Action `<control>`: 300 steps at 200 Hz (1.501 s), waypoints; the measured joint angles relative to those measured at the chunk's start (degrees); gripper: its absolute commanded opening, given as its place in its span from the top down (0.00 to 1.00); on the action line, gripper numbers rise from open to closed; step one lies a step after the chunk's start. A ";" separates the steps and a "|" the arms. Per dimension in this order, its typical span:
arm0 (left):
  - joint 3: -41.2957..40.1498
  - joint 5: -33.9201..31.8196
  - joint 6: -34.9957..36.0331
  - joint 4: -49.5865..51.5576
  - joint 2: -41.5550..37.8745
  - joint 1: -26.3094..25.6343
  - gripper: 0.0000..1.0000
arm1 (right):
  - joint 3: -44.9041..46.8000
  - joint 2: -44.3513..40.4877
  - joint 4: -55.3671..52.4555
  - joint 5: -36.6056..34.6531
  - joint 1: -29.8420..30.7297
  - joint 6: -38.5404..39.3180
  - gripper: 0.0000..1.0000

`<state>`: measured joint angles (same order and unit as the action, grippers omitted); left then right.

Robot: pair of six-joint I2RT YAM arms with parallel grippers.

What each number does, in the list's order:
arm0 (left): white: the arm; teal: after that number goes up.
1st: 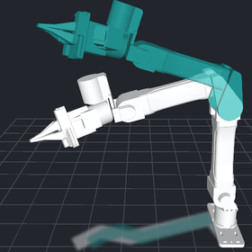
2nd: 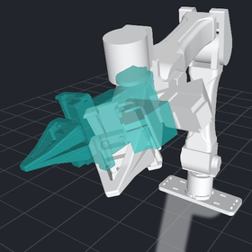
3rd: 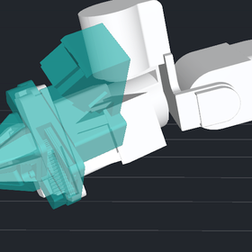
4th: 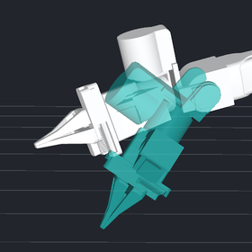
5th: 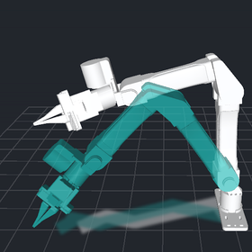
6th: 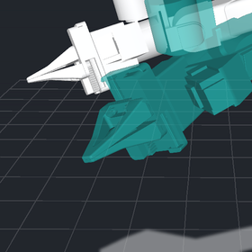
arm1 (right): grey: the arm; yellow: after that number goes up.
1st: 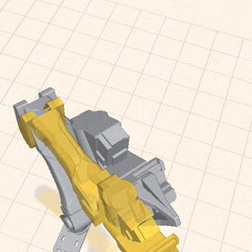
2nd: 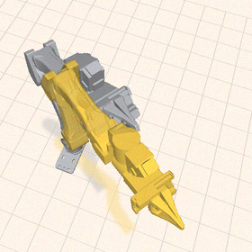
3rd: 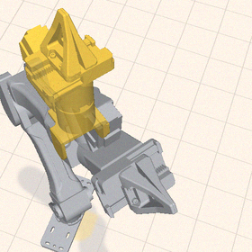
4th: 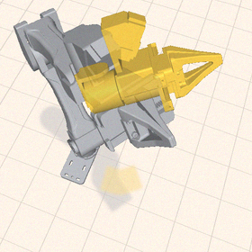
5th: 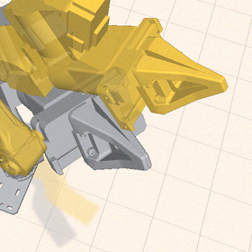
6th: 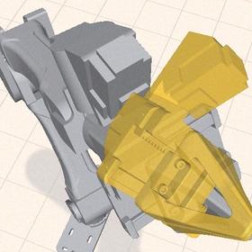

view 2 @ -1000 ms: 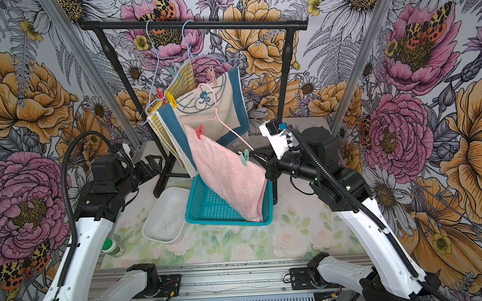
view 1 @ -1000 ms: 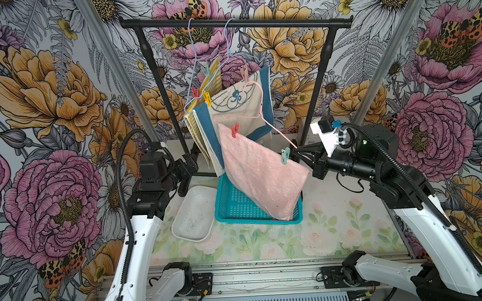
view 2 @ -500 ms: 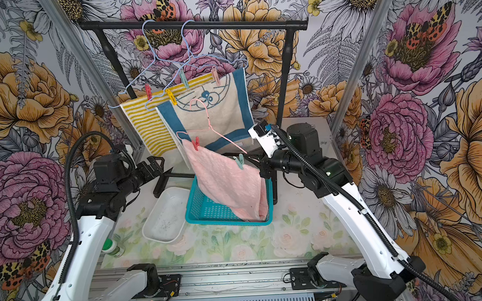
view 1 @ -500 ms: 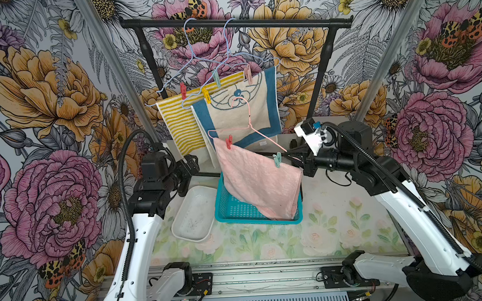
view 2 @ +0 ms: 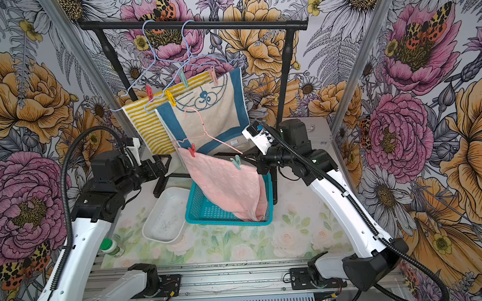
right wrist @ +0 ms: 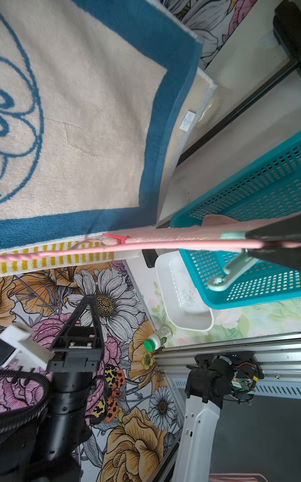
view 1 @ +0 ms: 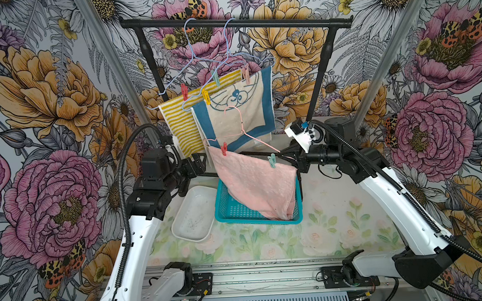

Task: Remove the clothespins securing towels to the hanger
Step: Pick up the hanger from the clothesline.

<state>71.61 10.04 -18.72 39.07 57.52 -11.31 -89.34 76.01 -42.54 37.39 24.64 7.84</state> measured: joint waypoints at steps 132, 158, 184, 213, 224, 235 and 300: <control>18.56 -2.47 4.13 -2.69 16.85 -18.58 0.15 | 4.94 2.34 1.18 -0.72 -0.35 1.73 1.00; 18.84 -2.51 3.87 -4.11 18.08 -18.38 0.16 | 5.44 2.34 1.25 -0.70 -0.35 1.73 1.00; 19.19 -2.54 3.56 -5.90 19.34 -17.18 0.21 | 5.46 2.29 1.25 -0.63 -0.35 1.73 1.00; 20.24 -2.51 3.63 -7.85 21.07 -16.11 0.41 | 5.46 1.99 1.31 -0.39 -0.31 1.70 1.00; 20.90 -2.25 3.39 -8.50 21.88 -15.87 0.47 | 5.46 1.99 1.49 -0.28 -0.31 1.70 1.00; 21.86 -1.70 3.87 -9.05 22.75 -15.85 0.53 | 5.53 1.97 1.55 -0.11 -0.31 1.70 1.00; 25.62 3.37 4.61 -11.06 25.49 -15.76 0.92 | 5.51 2.05 1.64 0.85 -0.31 1.73 1.00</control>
<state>97.23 13.41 -14.11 28.01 83.00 -27.07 -83.83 78.06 -40.91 38.24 24.34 9.56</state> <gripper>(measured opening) 0.146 0.059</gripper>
